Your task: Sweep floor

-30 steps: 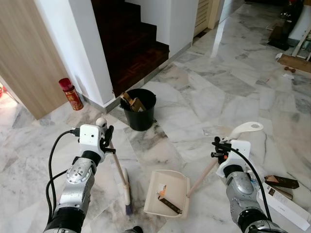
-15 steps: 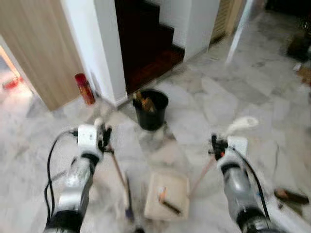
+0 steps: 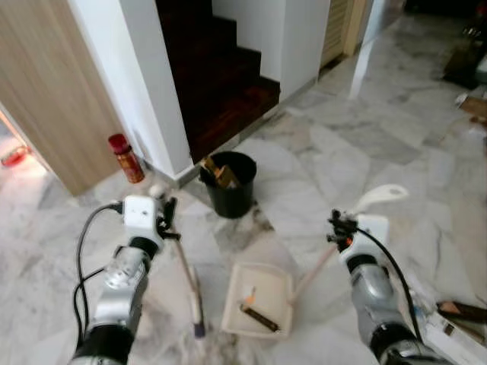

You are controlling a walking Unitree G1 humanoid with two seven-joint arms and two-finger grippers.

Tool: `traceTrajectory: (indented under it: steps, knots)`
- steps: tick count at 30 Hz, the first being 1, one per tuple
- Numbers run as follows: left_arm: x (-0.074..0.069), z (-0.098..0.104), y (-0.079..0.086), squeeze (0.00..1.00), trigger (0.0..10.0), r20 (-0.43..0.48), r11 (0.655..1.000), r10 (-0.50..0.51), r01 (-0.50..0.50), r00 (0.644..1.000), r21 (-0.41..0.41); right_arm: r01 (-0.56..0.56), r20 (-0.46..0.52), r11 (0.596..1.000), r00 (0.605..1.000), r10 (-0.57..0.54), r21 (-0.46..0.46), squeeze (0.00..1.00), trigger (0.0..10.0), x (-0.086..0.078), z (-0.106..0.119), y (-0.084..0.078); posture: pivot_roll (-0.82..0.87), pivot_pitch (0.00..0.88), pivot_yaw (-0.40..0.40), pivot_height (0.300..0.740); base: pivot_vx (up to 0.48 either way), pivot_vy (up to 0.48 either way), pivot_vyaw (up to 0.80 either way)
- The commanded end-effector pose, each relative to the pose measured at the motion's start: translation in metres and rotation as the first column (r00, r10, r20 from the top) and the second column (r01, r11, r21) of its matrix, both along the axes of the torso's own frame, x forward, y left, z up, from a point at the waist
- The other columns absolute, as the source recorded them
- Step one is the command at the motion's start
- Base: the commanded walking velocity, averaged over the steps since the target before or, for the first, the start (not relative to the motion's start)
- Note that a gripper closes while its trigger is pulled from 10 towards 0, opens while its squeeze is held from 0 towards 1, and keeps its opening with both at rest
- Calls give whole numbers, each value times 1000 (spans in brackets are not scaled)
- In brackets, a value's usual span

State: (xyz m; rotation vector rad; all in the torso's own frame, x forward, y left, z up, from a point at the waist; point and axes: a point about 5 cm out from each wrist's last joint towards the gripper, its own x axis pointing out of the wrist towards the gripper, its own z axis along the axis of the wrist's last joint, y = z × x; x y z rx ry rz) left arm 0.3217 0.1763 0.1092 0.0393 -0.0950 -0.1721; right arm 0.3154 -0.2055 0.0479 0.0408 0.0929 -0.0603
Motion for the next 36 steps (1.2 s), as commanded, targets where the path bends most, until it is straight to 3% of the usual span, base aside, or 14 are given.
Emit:
traceTrajectory:
  steps: [1, 5, 13, 36]
  knots:
    - [2, 8, 8, 0, 10000, 30, 1000, 18, -19, 999, 17, -29, 39, 1000, 999, 28, 3, 0, 10000, 7, 8, 10, 42, 21, 36, 740, 307, 0, 0]
    - [2, 8, 8, 0, 10000, 31, 1000, 18, -18, 999, 17, -37, 42, 999, 998, 38, -9, 0, 10000, 7, 9, 11, 42, 20, 36, 740, 310, 0, 0]
    - [2, 9, 8, 0, 10000, 33, 1000, 22, -22, 999, 15, -48, 55, 999, 997, 48, -6, 0, 10000, 8, 11, 13, 45, 41, 31, 740, 308, 0, 683]
    - [2, 9, 12, 0, 10000, 34, 999, 38, -38, 999, 12, -53, 41, 998, 998, 52, 29, 0, 10000, 10, 10, 15, 48, 69, 27, 740, 308, 0, 0]
